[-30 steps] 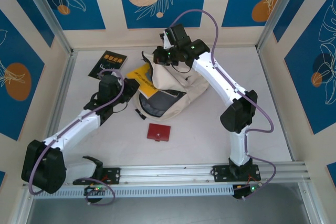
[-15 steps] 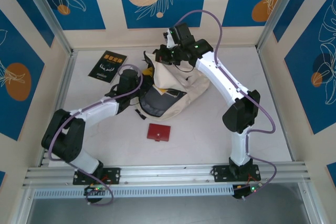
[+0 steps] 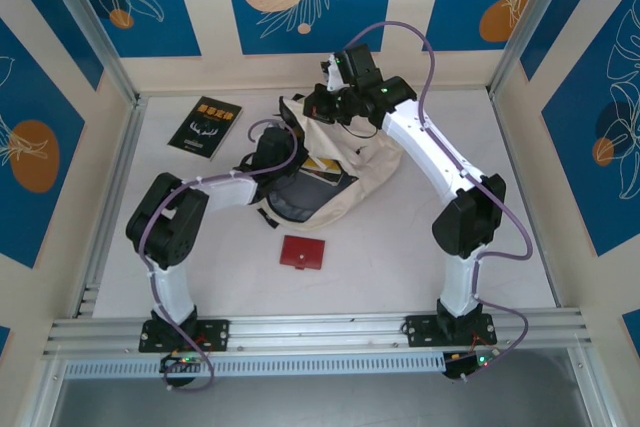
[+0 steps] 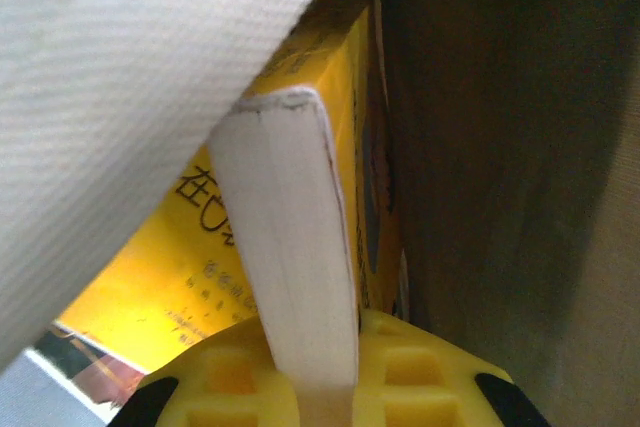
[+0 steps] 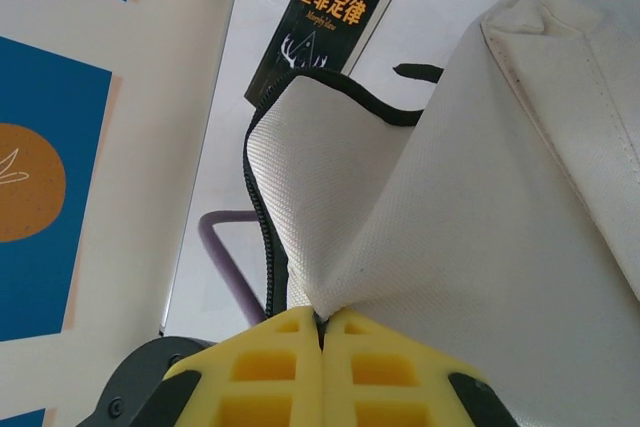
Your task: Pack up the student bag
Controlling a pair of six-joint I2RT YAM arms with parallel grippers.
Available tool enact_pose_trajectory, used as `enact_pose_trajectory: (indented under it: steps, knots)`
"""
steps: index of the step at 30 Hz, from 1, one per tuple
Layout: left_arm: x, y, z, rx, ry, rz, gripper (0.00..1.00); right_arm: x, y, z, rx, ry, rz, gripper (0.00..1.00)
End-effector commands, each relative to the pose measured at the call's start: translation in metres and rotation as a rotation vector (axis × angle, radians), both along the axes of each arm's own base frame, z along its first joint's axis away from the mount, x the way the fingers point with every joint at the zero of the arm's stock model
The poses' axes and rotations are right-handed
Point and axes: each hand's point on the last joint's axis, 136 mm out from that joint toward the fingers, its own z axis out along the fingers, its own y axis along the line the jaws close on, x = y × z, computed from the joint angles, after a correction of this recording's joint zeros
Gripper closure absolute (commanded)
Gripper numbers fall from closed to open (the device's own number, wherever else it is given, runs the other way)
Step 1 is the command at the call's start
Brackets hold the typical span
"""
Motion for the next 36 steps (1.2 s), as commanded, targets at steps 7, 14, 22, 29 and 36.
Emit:
enact_pose_trajectory:
  steps: [7,14,22,29,36]
  knots:
    - [0.008,-0.016,0.002,-0.024,-0.021,-0.027,0.54,-0.005,-0.005,0.031,0.067,-0.062,0.0,1.0]
    - [-0.02,0.006,0.007,0.078,-0.001,-0.079,0.38,-0.003,-0.01,0.024,0.06,-0.052,-0.014,1.0]
    - [-0.065,0.036,0.016,0.134,0.062,-0.121,0.37,0.0,-0.012,0.016,0.052,-0.039,-0.026,1.0]
    - [-0.105,0.08,0.033,0.328,0.086,-0.183,0.37,-0.006,-0.009,-0.006,0.039,0.01,-0.007,1.0]
    - [-0.139,0.163,0.015,0.535,0.214,-0.125,0.32,-0.039,0.012,-0.076,-0.024,0.143,0.065,1.0]
